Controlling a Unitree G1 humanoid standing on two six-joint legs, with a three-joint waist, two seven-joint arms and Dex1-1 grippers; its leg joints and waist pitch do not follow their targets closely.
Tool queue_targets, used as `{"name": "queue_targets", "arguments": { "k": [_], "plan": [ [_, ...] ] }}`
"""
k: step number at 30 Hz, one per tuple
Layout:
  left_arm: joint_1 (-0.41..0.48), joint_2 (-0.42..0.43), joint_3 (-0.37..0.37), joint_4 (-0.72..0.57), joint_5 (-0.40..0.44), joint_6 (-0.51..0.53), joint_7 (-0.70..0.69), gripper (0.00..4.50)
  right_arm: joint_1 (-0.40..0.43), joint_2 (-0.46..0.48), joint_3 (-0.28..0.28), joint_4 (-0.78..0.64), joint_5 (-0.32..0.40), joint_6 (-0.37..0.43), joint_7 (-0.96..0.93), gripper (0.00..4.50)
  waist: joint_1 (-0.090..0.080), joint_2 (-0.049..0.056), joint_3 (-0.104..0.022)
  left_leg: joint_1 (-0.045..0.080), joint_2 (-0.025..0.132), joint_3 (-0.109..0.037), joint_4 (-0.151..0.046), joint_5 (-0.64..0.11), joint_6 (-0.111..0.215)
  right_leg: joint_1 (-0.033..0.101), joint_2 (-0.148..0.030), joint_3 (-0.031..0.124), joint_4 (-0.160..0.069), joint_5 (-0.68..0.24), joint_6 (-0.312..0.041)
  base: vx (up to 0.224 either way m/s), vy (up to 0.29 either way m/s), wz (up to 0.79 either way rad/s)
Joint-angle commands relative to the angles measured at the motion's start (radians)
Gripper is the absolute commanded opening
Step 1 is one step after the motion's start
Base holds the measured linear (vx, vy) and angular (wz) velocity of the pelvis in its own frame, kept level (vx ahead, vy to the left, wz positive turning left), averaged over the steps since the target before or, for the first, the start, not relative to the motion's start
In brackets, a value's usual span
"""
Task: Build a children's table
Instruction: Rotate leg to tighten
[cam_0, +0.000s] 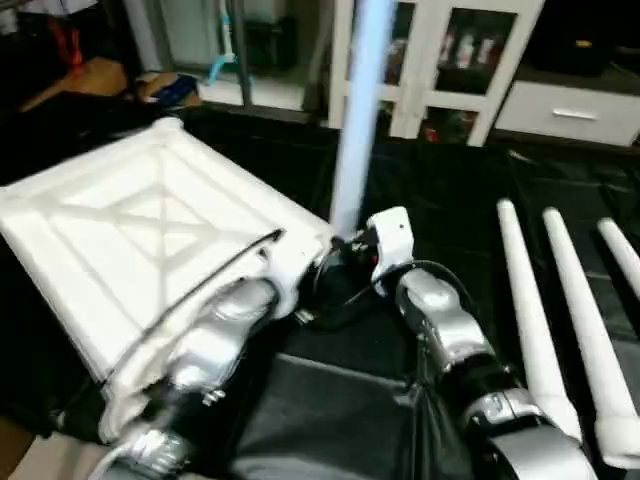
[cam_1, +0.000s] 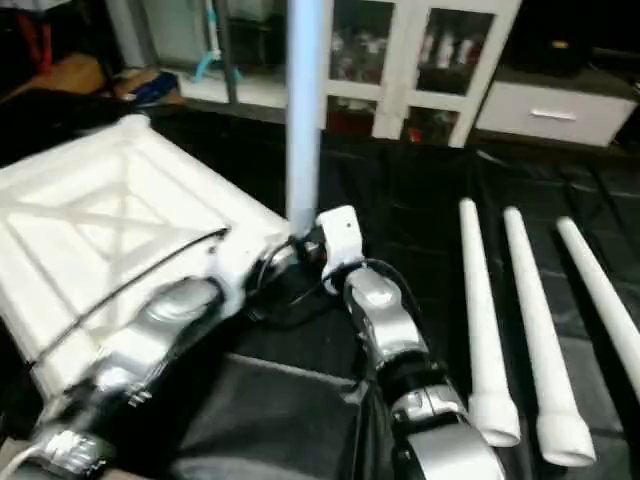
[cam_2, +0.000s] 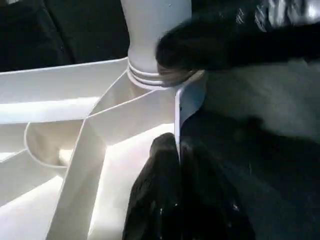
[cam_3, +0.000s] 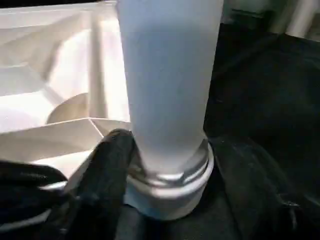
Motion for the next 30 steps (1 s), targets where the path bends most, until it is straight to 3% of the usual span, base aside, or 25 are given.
{"name": "queue_targets", "arguments": {
  "k": [1,3,4,5,7,9,12,14,19,20,21,23,24,27,30],
  "plan": [
    [0.044,0.041,-0.022,-0.114,-0.028,-0.049,-0.098,0.0,-0.01,-0.043,-0.012,-0.084,0.032,0.024,0.059,3.31,0.005,0.006,-0.078,0.013,0.046,-0.022,-0.07,-0.165,0.06,0.052,-0.049,0.041,-0.059,-0.08,-0.259,0.0,0.0,0.0],
    [0.115,0.109,-0.028,-0.219,-0.06,-0.044,-0.18,0.0,0.018,-0.117,0.017,-0.164,0.064,0.079,0.222,3.48,0.013,-0.008,-0.076,0.01,0.053,-0.021,-0.07,-0.139,0.081,0.056,-0.051,0.042,-0.051,-0.069,-0.26,0.0,0.0,0.0],
    [0.115,0.109,-0.028,-0.219,-0.06,-0.044,-0.18,0.0,0.018,-0.117,0.017,-0.164,0.064,0.079,0.222,3.53,0.02,0.001,-0.074,0.015,0.055,-0.018,-0.069,-0.124,0.089,0.048,-0.048,0.043,-0.051,-0.062,-0.256,0.0,0.0,0.0],
    [0.118,0.112,-0.029,-0.224,-0.062,-0.044,-0.184,0.0,0.02,-0.122,0.02,-0.169,0.065,0.081,0.233,3.7,0.022,0.002,-0.073,0.019,0.053,-0.015,-0.069,-0.126,0.088,0.041,-0.046,0.044,-0.053,-0.065,-0.259,0.0,0.0,0.0],
    [0.148,0.135,-0.031,-0.261,-0.076,-0.043,-0.203,0.0,0.043,-0.178,0.044,-0.21,0.069,0.097,0.341,3.91,0.026,-0.012,-0.071,0.02,0.053,-0.013,-0.073,-0.156,0.07,0.043,-0.046,0.045,-0.057,-0.104,-0.253,0.0,0.0,0.0],
    [0.162,0.143,-0.032,-0.275,-0.082,-0.047,-0.209,0.0,0.058,-0.209,0.057,-0.232,0.072,0.103,0.401,3.94,0.031,-0.007,-0.068,0.022,0.054,-0.012,-0.074,-0.185,0.055,0.038,-0.048,0.047,-0.061,-0.145,-0.243,0.0,0.0,0.0],
    [0.188,0.157,-0.029,-0.305,-0.095,-0.055,-0.232,0.0,0.095,-0.287,0.084,-0.281,0.095,0.124,0.548,3.94,0.041,-0.009,-0.066,0.023,0.055,-0.013,-0.075,-0.212,0.048,0.041,-0.05,0.05,-0.064,-0.172,-0.217,0.0,0.0,0.0],
    [0.19,0.16,-0.029,-0.311,-0.096,-0.055,-0.24,0.0,0.102,-0.302,0.085,-0.287,0.097,0.127,0.569,3.94,0.038,-0.015,-0.065,0.017,0.052,-0.014,-0.076,-0.213,0.048,0.042,-0.051,0.05,-0.068,-0.196,-0.215,0.0,0.0,0.0],
    [0.192,0.168,-0.031,-0.332,-0.114,-0.049,-0.268,0.0,0.115,-0.329,0.074,-0.308,0.129,0.15,0.618,3.94,0.04,-0.016,-0.066,0.015,0.051,-0.017,-0.076,-0.216,0.039,0.042,-0.053,0.05,-0.073,-0.253,-0.193,0.0,0.0,0.0],
    [0.192,0.168,-0.032,-0.333,-0.116,-0.048,-0.271,0.0,0.115,-0.33,0.074,-0.308,0.13,0.151,0.62,3.77,0.04,-0.016,-0.066,0.015,0.052,-0.018,-0.076,-0.214,0.039,0.041,-0.052,0.05,-0.072,-0.249,-0.193,0.0,0.0,0.0],
    [0.191,0.169,-0.034,-0.339,-0.121,-0.043,-0.281,0.0,0.113,-0.33,0.073,-0.306,0.133,0.156,0.627,3.77,0.038,-0.006,-0.067,0.015,0.051,-0.018,-0.076,-0.213,0.037,0.041,-0.051,0.049,-0.071,-0.237,-0.196,0.0,0.0,0.0],
    [0.189,0.168,-0.034,-0.339,-0.121,-0.041,-0.288,0.0,0.109,-0.325,0.073,-0.299,0.134,0.158,0.634,3.77,0.037,-0.013,-0.068,0.014,0.051,-0.017,-0.075,-0.204,0.041,0.041,-0.049,0.048,-0.069,-0.213,-0.205,0.0,0.0,0.0],
    [0.189,0.168,-0.034,-0.339,-0.121,-0.041,-0.288,0.0,0.109,-0.325,0.073,-0.299,0.134,0.158,0.634,3.49,0.038,-0.012,-0.07,0.014,0.051,-0.018,-0.074,-0.192,0.044,0.042,-0.05,0.048,-0.066,-0.193,-0.211,0.0,0.0,0.0],
    [0.19,0.173,-0.036,-0.344,-0.123,-0.035,-0.294,0.0,0.108,-0.323,0.075,-0.304,0.145,0.172,0.653,3.38,0.039,-0.011,-0.071,0.013,0.05,-0.017,-0.072,-0.171,0.055,0.044,-0.049,0.047,-0.062,-0.158,-0.223,0.0,0.0,0.0],
    [0.19,0.175,-0.038,-0.346,-0.127,-0.031,-0.302,0.0,0.102,-0.315,0.079,-0.289,0.142,0.17,0.657,3.0,0.039,-0.01,-0.07,0.013,0.05,-0.017,-0.072,-0.178,0.054,0.044,-0.049,0.047,-0.064,-0.168,-0.226,0.0,0.0,0.0]
  ]
}}
